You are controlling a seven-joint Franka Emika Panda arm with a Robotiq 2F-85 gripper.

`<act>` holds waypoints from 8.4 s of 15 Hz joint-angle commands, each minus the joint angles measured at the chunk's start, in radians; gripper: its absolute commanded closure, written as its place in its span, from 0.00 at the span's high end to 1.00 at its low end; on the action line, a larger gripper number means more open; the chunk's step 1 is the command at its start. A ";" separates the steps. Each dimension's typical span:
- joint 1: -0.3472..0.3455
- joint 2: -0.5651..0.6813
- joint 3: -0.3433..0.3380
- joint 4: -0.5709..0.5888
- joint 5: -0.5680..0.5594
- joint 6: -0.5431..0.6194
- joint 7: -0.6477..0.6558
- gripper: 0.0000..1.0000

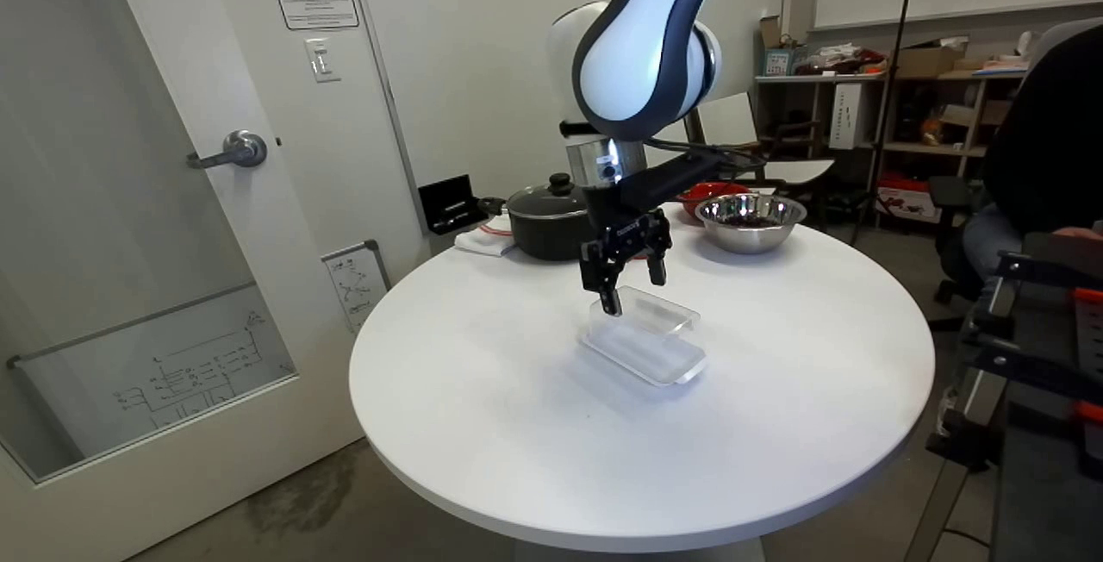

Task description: Remove the upside down clear bowl from the white lid

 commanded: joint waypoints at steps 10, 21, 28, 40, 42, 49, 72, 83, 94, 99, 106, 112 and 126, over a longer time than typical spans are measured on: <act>-0.005 0.064 0.002 0.060 0.018 -0.042 -0.022 1.00; -0.001 0.085 0.001 0.075 0.020 -0.057 -0.014 1.00; -0.005 0.116 0.007 0.113 0.015 -0.079 -0.032 1.00; -0.001 0.176 -0.002 0.196 0.003 -0.159 -0.044 0.68; 0.002 0.175 -0.004 0.202 0.000 -0.174 -0.043 0.65; 0.001 0.173 0.000 0.229 0.003 -0.250 -0.047 0.64; -0.145 -0.040 0.015 0.218 0.052 -0.422 -0.267 0.64; -0.119 0.017 -0.064 0.136 -0.062 -0.251 -0.150 0.64; -0.122 0.058 -0.071 0.120 -0.051 -0.153 -0.147 0.64; -0.125 0.079 -0.067 0.122 -0.046 -0.138 -0.154 0.64; -0.133 0.116 -0.063 0.135 -0.040 -0.128 -0.167 0.64; -0.139 0.136 -0.055 0.141 -0.031 -0.114 -0.179 0.64; -0.151 0.189 -0.051 0.170 -0.022 -0.115 -0.186 0.64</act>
